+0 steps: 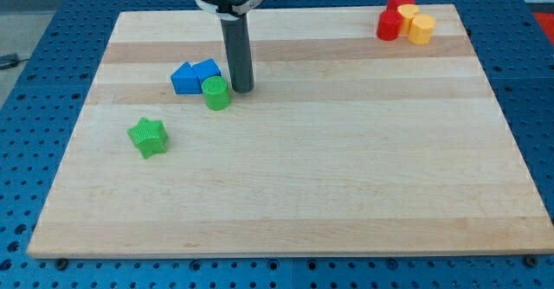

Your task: Push blue cube along with green circle slightly downwards

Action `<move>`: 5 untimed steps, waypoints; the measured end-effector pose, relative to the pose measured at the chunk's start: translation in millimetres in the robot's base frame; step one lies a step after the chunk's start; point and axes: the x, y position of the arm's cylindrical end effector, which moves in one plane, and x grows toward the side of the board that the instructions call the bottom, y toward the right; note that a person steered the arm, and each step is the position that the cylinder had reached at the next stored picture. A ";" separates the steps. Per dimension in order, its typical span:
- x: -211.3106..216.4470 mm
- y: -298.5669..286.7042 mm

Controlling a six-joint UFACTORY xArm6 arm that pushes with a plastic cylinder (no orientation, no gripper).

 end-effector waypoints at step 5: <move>-60.9 -2.3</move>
